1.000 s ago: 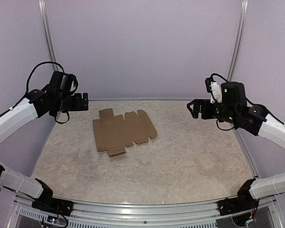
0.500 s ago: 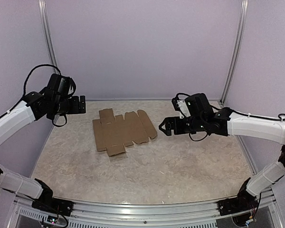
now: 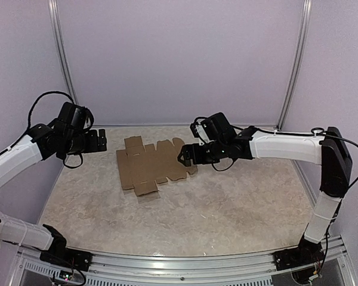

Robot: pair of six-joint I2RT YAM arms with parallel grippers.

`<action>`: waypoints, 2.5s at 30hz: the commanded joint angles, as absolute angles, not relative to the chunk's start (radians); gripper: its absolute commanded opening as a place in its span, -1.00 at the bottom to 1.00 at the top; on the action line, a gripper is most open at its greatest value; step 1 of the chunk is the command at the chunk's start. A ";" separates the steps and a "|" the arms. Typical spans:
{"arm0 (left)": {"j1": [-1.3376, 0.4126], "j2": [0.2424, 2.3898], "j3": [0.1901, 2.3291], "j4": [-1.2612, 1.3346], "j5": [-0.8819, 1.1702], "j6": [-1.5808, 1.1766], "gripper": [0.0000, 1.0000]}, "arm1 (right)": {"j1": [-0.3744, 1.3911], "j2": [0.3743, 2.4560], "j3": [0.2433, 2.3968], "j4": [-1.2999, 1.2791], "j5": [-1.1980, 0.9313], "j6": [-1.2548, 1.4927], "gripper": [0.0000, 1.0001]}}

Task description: Fold the paper box

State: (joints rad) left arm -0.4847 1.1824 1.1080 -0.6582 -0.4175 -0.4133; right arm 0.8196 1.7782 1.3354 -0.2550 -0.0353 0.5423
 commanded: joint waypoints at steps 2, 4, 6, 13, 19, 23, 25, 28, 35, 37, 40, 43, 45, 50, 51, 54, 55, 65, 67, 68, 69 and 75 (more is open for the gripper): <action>-0.499 1.170 1.058 -0.636 -0.353 -0.498 0.97 | 0.796 1.912 1.467 -0.364 0.003 0.505 0.81; -0.504 1.170 1.050 -0.636 -0.353 -0.510 0.97 | 0.782 1.948 1.499 -0.370 0.003 0.498 0.79; -0.508 1.166 1.044 -0.635 -0.352 -0.521 0.97 | 0.764 1.984 1.528 -0.375 -0.030 0.494 0.76; -0.521 1.164 1.030 -0.639 -0.341 -0.552 0.98 | 0.690 2.096 1.606 -0.364 -0.112 0.502 0.58; -0.523 1.160 1.029 -0.647 -0.338 -0.573 0.98 | 0.636 2.176 1.646 -0.325 -0.163 0.540 0.42; -0.527 1.160 1.033 -0.649 -0.333 -0.585 0.98 | 0.605 2.225 1.671 -0.302 -0.214 0.572 0.31; -0.529 1.160 1.035 -0.649 -0.334 -0.591 0.98 | 0.596 2.246 1.683 -0.290 -0.242 0.584 0.25; -0.531 1.160 1.035 -0.652 -0.337 -0.599 0.98 | 0.589 2.277 1.707 -0.279 -0.266 0.595 0.19; -0.537 1.169 1.050 -0.659 -0.339 -0.607 0.98 | 0.567 2.327 1.752 -0.265 -0.296 0.628 -0.08; -0.540 1.170 1.055 -0.663 -0.343 -0.607 0.98 | 0.565 2.332 1.755 -0.257 -0.305 0.633 -0.18; -0.541 1.172 1.055 -0.666 -0.349 -0.607 0.98 | 0.565 2.335 1.754 -0.249 -0.314 0.638 -0.36; -0.543 1.173 1.054 -0.668 -0.350 -0.610 0.98 | 0.565 2.333 1.746 -0.241 -0.322 0.644 -0.52; -0.543 1.175 1.053 -0.665 -0.350 -0.611 0.98 | 0.565 2.330 1.732 -0.232 -0.327 0.650 -0.59; -0.545 1.178 1.055 -0.663 -0.351 -0.605 0.98 | 0.565 2.319 1.700 -0.213 -0.329 0.659 -0.83; -0.545 1.178 1.055 -0.664 -0.351 -0.604 0.98 | 0.565 2.317 1.695 -0.211 -0.329 0.660 -0.90; -0.545 1.177 1.054 -0.663 -0.351 -0.603 0.98 | 0.565 2.303 1.672 -0.203 -0.329 0.665 -1.00; -0.545 1.176 1.053 -0.662 -0.351 -0.603 0.97 | 0.565 2.293 1.662 -0.201 -0.326 0.669 -1.00; -0.547 1.173 1.043 -0.632 -0.340 -0.586 0.97 | 0.586 2.021 1.247 0.023 -0.181 0.921 -1.00; -0.548 1.176 1.041 -0.623 -0.334 -0.579 0.97 | 0.604 1.945 1.150 0.057 -0.117 0.982 -1.00; -0.548 1.175 1.039 -0.617 -0.332 -0.576 0.98 | 0.614 1.908 1.106 0.069 -0.083 1.010 -1.00; -0.548 1.176 1.036 -0.612 -0.329 -0.573 0.97 | 0.624 1.877 1.059 0.078 -0.054 1.038 -1.00; -0.552 1.168 1.011 -0.569 -0.288 -0.557 0.98 | 0.714 1.699 0.854 0.088 0.146 1.184 -1.00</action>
